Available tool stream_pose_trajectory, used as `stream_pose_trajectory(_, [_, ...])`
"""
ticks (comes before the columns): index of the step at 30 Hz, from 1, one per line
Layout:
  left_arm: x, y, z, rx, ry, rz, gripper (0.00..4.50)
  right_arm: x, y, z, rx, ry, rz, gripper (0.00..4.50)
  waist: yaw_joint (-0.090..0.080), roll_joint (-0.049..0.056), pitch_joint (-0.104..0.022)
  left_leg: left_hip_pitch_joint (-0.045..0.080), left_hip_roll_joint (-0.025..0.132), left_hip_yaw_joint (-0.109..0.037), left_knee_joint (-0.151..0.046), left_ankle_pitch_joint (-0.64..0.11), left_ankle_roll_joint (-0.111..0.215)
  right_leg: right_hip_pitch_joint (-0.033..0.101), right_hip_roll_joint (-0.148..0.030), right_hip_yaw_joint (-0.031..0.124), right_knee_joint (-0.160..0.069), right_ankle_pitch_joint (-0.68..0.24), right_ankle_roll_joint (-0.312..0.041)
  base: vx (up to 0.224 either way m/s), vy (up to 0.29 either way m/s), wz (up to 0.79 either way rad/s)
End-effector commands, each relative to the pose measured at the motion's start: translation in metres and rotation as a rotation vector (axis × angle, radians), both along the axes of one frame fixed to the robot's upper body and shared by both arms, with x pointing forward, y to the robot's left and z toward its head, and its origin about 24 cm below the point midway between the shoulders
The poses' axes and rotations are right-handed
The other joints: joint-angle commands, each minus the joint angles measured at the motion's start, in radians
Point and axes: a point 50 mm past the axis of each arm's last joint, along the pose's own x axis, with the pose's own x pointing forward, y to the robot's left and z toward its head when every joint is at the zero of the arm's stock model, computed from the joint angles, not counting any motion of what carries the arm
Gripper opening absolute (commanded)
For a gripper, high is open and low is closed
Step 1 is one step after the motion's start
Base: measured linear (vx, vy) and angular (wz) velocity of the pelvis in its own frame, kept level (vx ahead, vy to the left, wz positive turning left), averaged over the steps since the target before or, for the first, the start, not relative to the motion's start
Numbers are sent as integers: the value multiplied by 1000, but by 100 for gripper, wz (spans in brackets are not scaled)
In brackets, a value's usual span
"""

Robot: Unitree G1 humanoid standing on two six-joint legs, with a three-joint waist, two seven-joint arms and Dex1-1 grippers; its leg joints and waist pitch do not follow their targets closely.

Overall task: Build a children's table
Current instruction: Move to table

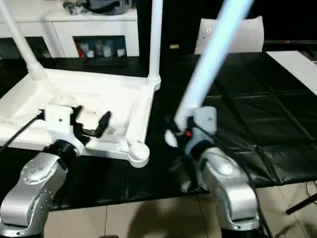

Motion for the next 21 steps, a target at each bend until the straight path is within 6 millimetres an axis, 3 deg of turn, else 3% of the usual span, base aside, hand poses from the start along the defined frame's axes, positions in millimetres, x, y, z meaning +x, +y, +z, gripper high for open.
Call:
stream_pose_trajectory(1, [0,3,3,-12,0,-7,450,1,1,9,16,-48,8,189,-13,17,-55,0,168,-66,-82,84,-23,67,-103,48,-55,111,-183,0,0,0])
stream_pose_trajectory(2, [0,2,3,-18,3,-15,450,1,0,9,10,-56,1,189,-18,19,-51,5,170,-65,-86,-4,-26,63,-111,47,-63,81,-225,0,0,0])
stream_pose_trajectory(3, [1,1,3,-23,9,-29,450,2,-2,10,7,-60,4,189,-22,18,-47,5,169,-62,-89,-54,-26,63,-115,49,-66,57,-239,0,0,0])
stream_pose_trajectory(4, [1,0,3,-20,13,-47,450,2,-4,10,3,-66,4,189,-24,16,-39,4,166,-56,-94,-168,-27,62,-123,52,-79,-41,-250,-51,27,13])
stream_pose_trajectory(5, [1,-1,3,-18,13,-55,450,3,-4,10,0,-69,0,189,-26,16,-29,10,166,-51,-99,-294,-36,53,-128,53,-94,-188,-240,-51,27,13])
stream_pose_trajectory(7, [2,-1,3,-4,17,-76,450,4,-7,12,-4,-93,-23,189,-33,12,-24,18,167,-42,-99,-410,-54,42,-135,53,-115,-391,-192,-53,7,11])
stream_pose_trajectory(8, [2,-1,2,0,19,-80,450,5,-7,13,-4,-101,-30,189,-36,12,-24,16,169,-37,-102,-426,-65,38,-133,52,-121,-451,-161,-51,1,9])
stream_pose_trajectory(10, [2,0,0,36,34,-140,450,7,-8,13,-1,-103,-38,189,-37,8,-28,11,170,-35,-108,-415,-71,37,-131,51,-120,-465,-132,0,0,0])
stream_pose_trajectory(12, [3,1,-1,52,39,-161,450,8,-8,12,7,-92,-27,189,-41,8,-31,4,170,-36,-111,-390,-68,38,-130,50,-113,-421,-131,0,0,0])
stream_pose_trajectory(14, [4,4,-2,116,62,-260,450,9,-6,12,33,-74,16,189,-44,11,-34,4,170,-32,-110,-351,-57,36,-130,52,-108,-341,-152,0,0,0])
stream_pose_trajectory(16, [5,8,-6,190,99,-370,450,9,-5,12,45,-74,58,189,-46,7,-35,0,170,-29,-110,-332,-49,41,-132,52,-107,-318,-163,0,0,0])
stream_pose_trajectory(18, [5,10,-7,218,114,-434,450,10,-5,14,50,-85,78,189,-45,13,-36,-1,171,-28,-110,-307,-41,42,-134,52,-102,-293,-177,0,0,0])
stream_pose_trajectory(21, [7,15,-8,277,145,-533,450,11,-8,14,72,-81,101,189,-44,15,-45,1,174,-24,-109,-213,-30,48,-133,49,-88,-141,-215,0,0,0])
